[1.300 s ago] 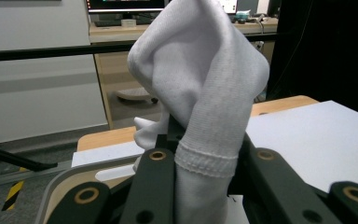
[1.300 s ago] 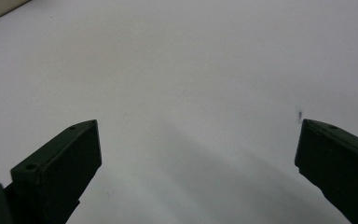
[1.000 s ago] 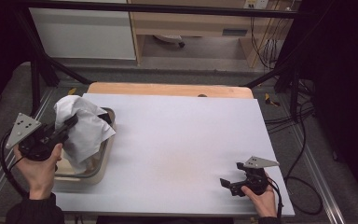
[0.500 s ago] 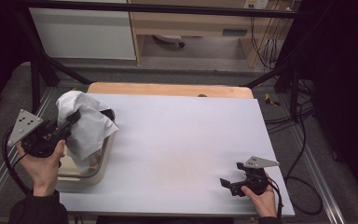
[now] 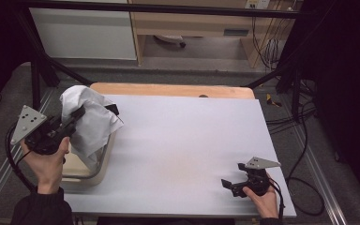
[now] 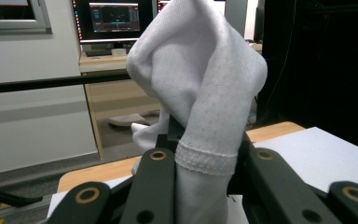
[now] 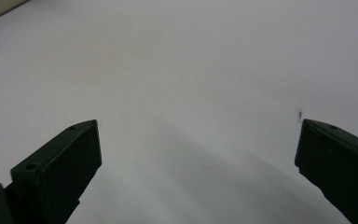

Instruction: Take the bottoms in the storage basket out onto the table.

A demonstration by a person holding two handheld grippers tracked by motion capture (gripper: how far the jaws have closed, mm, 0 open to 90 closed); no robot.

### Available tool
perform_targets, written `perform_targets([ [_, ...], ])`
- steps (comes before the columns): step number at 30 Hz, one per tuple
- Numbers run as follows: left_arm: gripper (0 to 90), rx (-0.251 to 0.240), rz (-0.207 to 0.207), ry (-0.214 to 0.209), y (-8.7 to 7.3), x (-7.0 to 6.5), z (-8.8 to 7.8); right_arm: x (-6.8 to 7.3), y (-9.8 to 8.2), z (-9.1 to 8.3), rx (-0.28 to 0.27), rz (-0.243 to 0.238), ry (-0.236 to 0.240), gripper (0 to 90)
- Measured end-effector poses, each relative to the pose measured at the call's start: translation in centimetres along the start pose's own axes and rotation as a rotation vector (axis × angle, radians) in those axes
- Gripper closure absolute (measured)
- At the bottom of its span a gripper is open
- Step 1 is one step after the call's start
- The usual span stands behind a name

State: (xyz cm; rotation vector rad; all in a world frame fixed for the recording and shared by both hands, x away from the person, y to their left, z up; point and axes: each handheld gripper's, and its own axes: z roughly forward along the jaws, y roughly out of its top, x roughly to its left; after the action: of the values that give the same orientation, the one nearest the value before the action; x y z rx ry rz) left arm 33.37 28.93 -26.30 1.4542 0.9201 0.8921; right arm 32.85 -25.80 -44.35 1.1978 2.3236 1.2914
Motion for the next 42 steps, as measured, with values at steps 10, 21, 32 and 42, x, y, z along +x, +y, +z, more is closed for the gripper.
perform_targets([
  [10,77.9,-0.032,0.006,-0.01,0.7,-0.8,0.5,0.0,0.0,0.0,-0.004,-0.003,-0.001,0.7],
  [21,77.9,-0.045,0.003,-0.03,1.1,-1.5,1.1,0.0,0.0,0.0,-0.001,0.0,0.002,0.8],
  [32,77.9,-0.045,0.014,-0.054,1.9,-2.5,2.0,0.0,0.0,0.0,-0.003,-0.002,0.0,0.7],
  [42,78.0,-0.045,0.021,-0.085,2.3,-3.8,3.0,-0.1,0.0,0.0,-0.007,-0.001,0.0,0.7],
])
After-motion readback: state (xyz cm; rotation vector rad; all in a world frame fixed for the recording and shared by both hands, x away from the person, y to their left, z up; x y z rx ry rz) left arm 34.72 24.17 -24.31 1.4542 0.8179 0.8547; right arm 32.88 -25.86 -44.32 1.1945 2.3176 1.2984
